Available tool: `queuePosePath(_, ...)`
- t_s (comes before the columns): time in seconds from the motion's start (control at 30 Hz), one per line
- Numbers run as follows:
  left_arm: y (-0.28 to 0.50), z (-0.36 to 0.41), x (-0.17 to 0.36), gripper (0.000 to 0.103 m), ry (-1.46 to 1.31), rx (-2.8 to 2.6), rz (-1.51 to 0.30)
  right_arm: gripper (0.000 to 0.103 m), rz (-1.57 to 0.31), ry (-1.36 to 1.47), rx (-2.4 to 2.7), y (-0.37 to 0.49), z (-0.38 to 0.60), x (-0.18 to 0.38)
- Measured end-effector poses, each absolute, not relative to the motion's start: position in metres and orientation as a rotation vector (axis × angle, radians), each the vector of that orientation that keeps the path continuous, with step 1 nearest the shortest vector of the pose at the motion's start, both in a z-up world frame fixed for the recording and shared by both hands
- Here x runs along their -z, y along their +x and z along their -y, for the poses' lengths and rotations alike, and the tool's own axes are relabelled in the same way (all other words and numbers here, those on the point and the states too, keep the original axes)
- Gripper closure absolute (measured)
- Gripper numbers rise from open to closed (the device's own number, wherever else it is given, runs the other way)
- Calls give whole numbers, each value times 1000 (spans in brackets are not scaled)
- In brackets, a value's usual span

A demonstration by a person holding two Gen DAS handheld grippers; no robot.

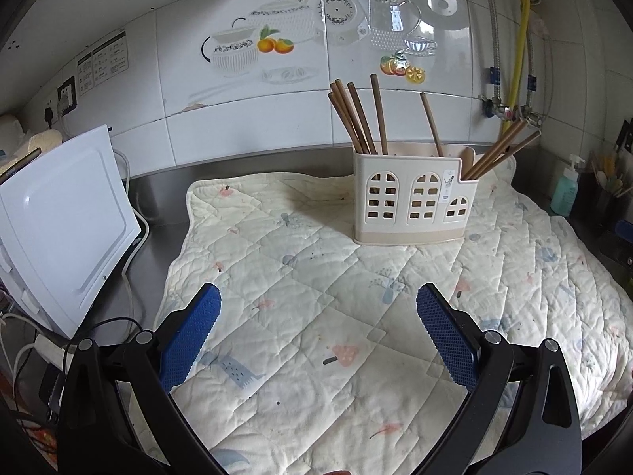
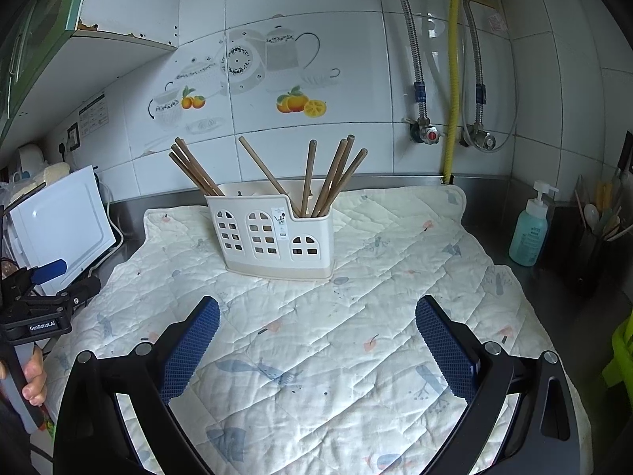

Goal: Organize utensils

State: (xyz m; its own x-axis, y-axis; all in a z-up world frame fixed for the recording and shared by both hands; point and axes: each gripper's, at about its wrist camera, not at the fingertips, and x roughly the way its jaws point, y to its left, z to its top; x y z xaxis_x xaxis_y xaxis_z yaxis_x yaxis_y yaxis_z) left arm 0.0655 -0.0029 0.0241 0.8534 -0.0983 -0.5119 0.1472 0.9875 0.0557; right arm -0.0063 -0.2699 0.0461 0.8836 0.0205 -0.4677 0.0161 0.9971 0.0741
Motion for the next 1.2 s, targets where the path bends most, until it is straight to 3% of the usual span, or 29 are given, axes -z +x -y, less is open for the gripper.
queuePosePath(1.2,72,5,-11,5,98,113,-576,7,-513,102,-10,-2,269,-37)
